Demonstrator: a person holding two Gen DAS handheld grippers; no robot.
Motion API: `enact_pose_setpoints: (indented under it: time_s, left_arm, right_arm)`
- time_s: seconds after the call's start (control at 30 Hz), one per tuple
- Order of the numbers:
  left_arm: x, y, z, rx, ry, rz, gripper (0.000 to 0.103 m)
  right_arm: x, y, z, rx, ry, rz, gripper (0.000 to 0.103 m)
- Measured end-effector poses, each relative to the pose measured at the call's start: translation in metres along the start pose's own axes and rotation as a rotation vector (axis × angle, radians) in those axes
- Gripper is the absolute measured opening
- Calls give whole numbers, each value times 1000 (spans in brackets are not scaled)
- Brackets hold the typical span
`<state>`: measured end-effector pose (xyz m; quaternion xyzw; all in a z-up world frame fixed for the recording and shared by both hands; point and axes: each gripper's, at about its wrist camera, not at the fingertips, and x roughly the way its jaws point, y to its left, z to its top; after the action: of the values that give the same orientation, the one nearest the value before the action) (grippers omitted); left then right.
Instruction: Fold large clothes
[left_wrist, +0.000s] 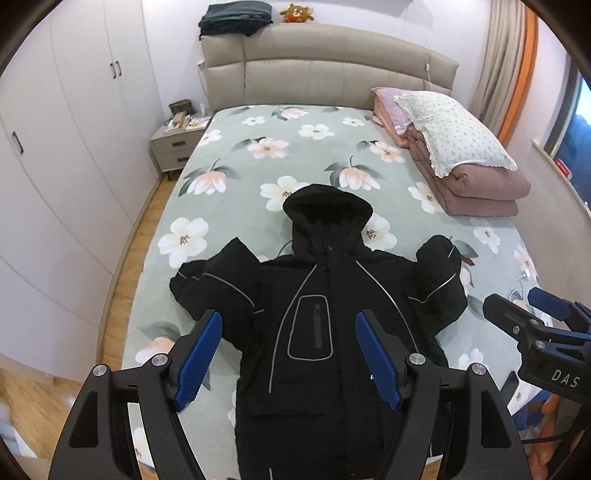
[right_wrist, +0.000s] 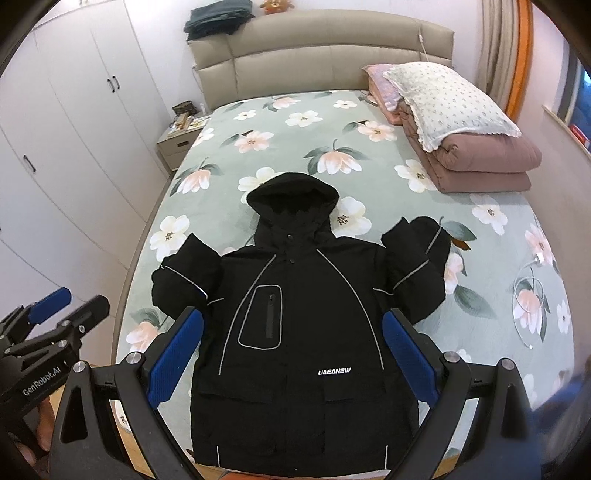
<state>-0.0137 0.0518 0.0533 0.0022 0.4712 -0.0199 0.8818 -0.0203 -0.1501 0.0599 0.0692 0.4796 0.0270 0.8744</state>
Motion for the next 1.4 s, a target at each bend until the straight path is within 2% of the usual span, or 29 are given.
enact_pose_setpoints:
  time_s: [0.27, 0.33, 0.4, 0.63, 0.9, 1.1, 1.27, 1.4]
  left_arm:
    - [14, 12, 5, -18, 25, -97, 76]
    - [19, 19, 6, -29, 34, -162, 76]
    - [23, 24, 7, -41, 40, -189, 76]
    - [39, 46, 13, -52, 56, -219, 76]
    - [73, 98, 18, -86, 58, -184, 76]
    - [135, 180, 21, -181, 40, -107, 76]
    - [210, 239, 15, -275, 82, -144, 76]
    - [287, 269, 3, -341, 160, -169, 76]
  right_arm:
    - [3, 7, -4, 16, 6, -34, 99]
    - [4, 9, -4, 21, 11, -38, 99]
    - [5, 13, -5, 21, 12, -46, 99]
    - [16, 29, -4, 22, 32, -80, 99]
    - [52, 47, -13, 49, 117, -120, 99]
    - [94, 66, -36, 34, 216, -168, 99]
    - [137, 80, -58, 25, 309, -181, 99]
    - [165, 91, -66, 16, 352, -187, 99]
